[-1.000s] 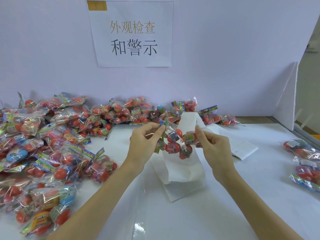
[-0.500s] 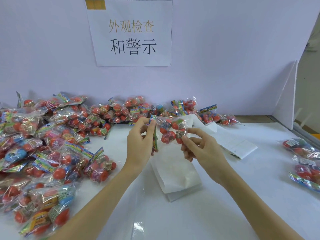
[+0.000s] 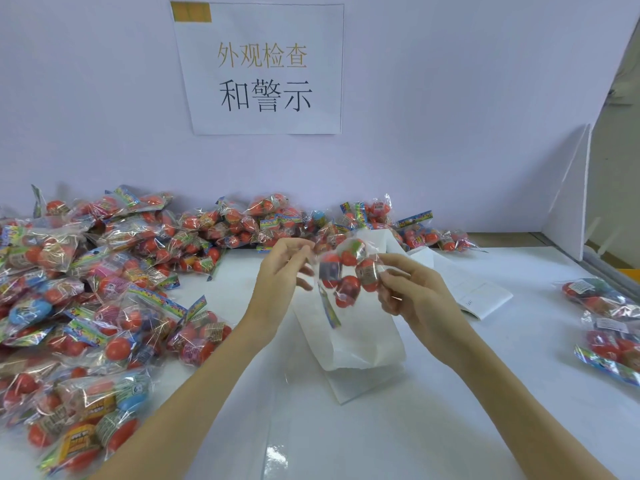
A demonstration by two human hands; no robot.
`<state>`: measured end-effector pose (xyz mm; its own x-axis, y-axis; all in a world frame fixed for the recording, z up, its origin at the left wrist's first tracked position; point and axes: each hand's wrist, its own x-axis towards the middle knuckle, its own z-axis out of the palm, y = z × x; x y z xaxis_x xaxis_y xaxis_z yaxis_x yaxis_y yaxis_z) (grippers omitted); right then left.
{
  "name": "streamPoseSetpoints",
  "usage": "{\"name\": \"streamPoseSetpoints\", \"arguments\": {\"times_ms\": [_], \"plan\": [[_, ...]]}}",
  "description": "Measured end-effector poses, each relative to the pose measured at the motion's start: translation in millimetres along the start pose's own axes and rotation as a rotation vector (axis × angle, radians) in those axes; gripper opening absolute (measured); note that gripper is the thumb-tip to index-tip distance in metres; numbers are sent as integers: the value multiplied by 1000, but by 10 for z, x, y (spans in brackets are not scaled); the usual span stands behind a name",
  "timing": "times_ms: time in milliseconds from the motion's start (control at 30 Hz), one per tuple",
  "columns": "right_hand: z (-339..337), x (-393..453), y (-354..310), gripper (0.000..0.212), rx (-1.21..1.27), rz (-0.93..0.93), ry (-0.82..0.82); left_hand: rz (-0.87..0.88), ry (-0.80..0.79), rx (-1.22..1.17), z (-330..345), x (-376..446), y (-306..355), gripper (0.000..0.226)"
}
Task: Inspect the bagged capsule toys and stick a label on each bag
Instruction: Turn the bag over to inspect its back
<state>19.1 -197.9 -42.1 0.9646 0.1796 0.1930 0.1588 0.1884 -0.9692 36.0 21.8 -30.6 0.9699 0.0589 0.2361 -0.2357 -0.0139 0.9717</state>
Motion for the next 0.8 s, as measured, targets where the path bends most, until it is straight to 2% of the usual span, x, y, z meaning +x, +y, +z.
{"name": "streamPoseSetpoints", "arguments": {"times_ms": [100,167,267,333,467,567,667,800], "plan": [[0,12,-20,35,97,54,-11,6,-202,52,3,-28,51,45],[25,6,-29,34,52,60,-44,18,-291,80,28,-68,70,46],[27,-7,-34,32,-12,45,-14,19,-263,24,54,-69,61,24],[38,-11,-39,21,-33,14,47,-1,-209,-36,55,-50,47,14],[77,-28,-19,32,-204,-70,112,-100,-161,-186,27,-38,61,19],[91,-22,-10,35,-242,-87,168,-133,-153,-187,10,-23,50,28],[100,-16,-6,33,-207,-104,177,-174,-168,-217,3,-11,52,22],[96,-3,0,28,-289,-143,185,-167,-205,-223,1,-24,75,22]]}}
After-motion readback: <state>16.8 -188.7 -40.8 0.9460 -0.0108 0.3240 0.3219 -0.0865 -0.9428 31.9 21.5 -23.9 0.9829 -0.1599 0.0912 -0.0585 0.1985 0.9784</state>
